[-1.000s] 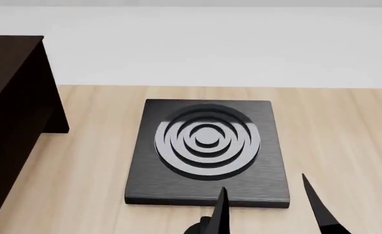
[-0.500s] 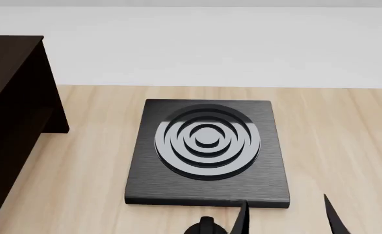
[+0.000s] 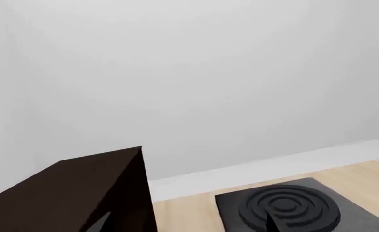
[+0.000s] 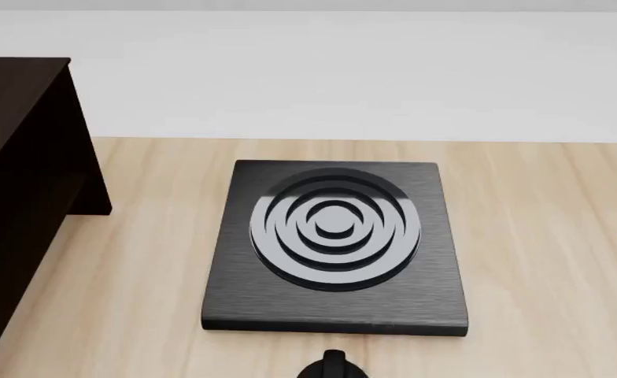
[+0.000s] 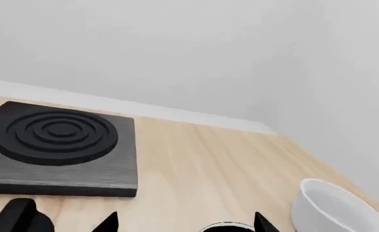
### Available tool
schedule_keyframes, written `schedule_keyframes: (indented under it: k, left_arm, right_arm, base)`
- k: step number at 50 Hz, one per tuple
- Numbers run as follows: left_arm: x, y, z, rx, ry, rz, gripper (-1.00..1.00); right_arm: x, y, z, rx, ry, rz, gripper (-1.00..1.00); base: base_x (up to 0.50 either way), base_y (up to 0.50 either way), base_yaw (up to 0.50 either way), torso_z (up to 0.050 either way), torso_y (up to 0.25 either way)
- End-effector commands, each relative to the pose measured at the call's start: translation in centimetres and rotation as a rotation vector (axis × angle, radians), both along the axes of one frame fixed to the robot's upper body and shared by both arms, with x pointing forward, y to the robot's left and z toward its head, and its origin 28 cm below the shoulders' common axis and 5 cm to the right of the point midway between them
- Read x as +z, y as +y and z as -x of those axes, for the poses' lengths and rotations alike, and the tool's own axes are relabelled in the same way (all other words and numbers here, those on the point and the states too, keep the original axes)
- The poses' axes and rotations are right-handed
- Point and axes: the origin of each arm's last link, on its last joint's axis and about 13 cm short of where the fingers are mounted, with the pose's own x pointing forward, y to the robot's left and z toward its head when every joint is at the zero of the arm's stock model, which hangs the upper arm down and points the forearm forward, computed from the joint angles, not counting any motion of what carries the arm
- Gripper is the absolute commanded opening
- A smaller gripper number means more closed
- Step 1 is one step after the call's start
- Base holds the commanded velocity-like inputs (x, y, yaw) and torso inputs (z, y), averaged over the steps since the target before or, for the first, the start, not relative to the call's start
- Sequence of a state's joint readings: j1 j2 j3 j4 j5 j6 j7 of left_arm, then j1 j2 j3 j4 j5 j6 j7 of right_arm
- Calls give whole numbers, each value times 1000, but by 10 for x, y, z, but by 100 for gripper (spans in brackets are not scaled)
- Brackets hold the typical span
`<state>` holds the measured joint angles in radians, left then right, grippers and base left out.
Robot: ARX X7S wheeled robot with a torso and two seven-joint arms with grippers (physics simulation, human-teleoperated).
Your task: Put the frying pan under the cabinet shelf.
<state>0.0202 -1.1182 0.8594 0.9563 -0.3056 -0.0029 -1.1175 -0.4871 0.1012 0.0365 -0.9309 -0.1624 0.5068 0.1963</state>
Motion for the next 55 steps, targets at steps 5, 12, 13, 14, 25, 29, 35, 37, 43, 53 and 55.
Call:
schedule_keyframes:
  k: [5, 12, 13, 14, 25, 29, 35, 37, 43, 53, 55]
  left_arm:
    - [-8, -8, -18, -29, 35, 4, 100]
    - [-8, -12, -23, -48, 39, 3, 100]
    - [-8, -13, -24, -50, 40, 3, 100]
    - [-8, -13, -24, -51, 40, 3, 100]
    - [-8, -17, -25, -62, 40, 1, 100]
    - [-8, -17, -24, -65, 39, 1, 100]
    - [-8, -17, -24, -67, 37, 3, 100]
    - [-8, -17, -24, -68, 37, 4, 100]
    - [-8, -17, -23, -69, 37, 5, 100]
    - [-6, -18, -22, -71, 30, 3, 100]
    - [-6, -19, -23, -76, 29, 3, 100]
  right_arm:
    - [-17, -7, 36, -103, 130, -14, 100]
    - [-19, -8, 45, -128, 146, -17, 100]
    - [-18, -9, 47, -136, 147, -15, 100]
    - [-18, -10, 48, -140, 146, -15, 100]
    - [-18, -15, 56, -186, 169, -6, 100]
    - [-18, -15, 56, -188, 177, -3, 100]
    - [-20, -17, 57, -199, 188, -2, 100]
    - [-20, -17, 58, -202, 190, -3, 100]
    - [-21, -18, 58, -211, 206, 3, 100]
    - [-27, -23, 61, -223, 253, 1, 100]
    - [-28, -24, 62, -226, 259, 0, 100]
  base:
    - [0, 0, 0, 0, 0]
    - [0, 0, 0, 0, 0]
    - [0, 0, 0, 0, 0]
    - [0, 0, 0, 0, 0]
    - [0, 0, 0, 0, 0]
    - [0, 0, 0, 0, 0]
    - [0, 0, 0, 0, 0]
    - [0, 0, 0, 0, 0]
    - [0, 0, 0, 0, 0]
    - [0, 0, 0, 0, 0]
    - [0, 0, 0, 0, 0]
